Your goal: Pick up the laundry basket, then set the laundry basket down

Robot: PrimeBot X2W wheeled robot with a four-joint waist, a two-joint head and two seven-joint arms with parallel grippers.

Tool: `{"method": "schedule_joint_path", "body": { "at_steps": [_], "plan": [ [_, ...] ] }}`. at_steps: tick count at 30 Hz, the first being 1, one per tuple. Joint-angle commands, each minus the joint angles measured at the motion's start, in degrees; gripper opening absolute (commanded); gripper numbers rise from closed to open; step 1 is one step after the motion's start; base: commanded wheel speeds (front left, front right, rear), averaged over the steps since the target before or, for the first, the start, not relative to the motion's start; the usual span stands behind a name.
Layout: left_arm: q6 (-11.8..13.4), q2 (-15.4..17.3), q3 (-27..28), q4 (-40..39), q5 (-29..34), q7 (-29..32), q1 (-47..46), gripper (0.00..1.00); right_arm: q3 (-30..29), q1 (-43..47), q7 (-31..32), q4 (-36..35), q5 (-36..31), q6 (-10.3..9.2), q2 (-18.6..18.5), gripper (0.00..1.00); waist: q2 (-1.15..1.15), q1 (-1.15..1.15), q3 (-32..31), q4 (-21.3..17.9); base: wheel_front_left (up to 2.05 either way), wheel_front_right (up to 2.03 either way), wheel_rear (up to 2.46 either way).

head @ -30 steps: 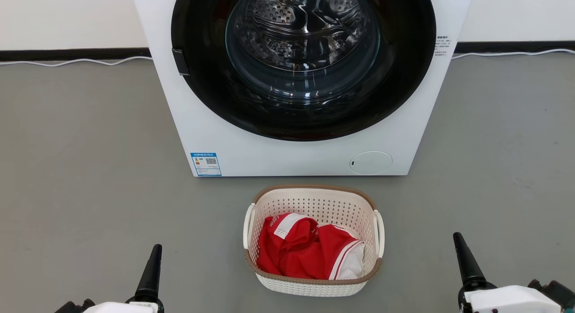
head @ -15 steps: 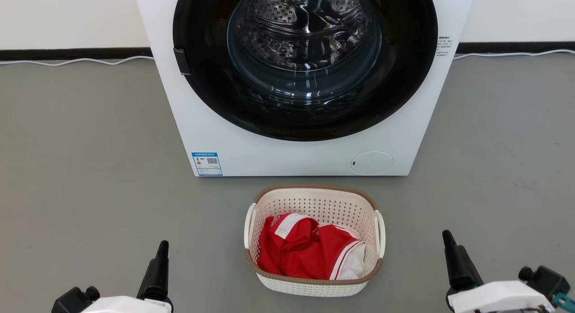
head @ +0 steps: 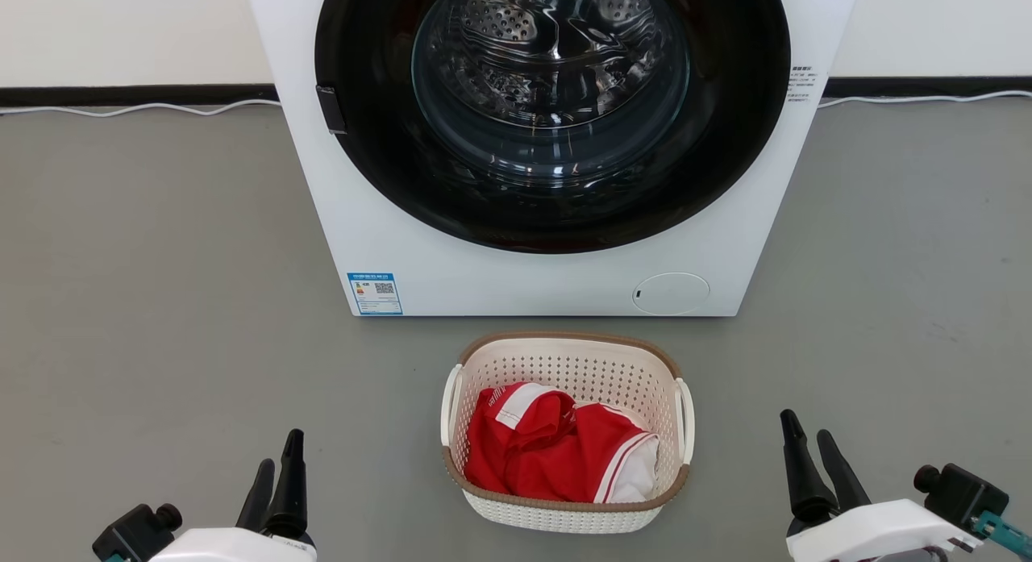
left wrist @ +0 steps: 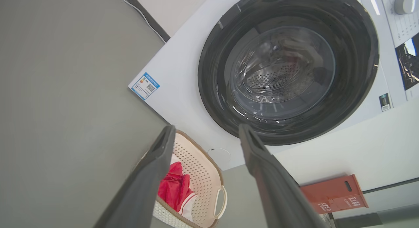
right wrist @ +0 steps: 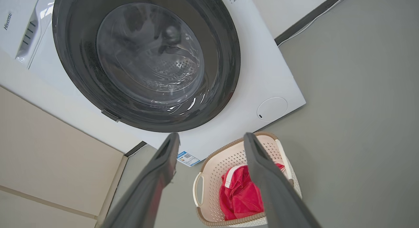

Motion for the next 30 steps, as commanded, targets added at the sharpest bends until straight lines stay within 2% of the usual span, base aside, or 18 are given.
{"method": "schedule_joint_path", "body": {
  "at_steps": [1,30],
  "plan": [
    [0.3,0.5,0.6,-1.8,2.0,-0.8,-1.5,1.00,0.7,-3.1,-1.2,-1.2,-2.3,0.22,-0.6,1.00,0.00,0.00,0.0,0.0,0.00,0.00,0.00],
    [1.3,0.7,-0.3,-2.4,20.5,-5.5,-1.1,1.00,1.5,-4.1,-5.9,1.9,-22.9,0.32,-0.7,1.00,0.00,0.00,-0.2,0.2,0.00,0.00,0.00]
  ]
}}
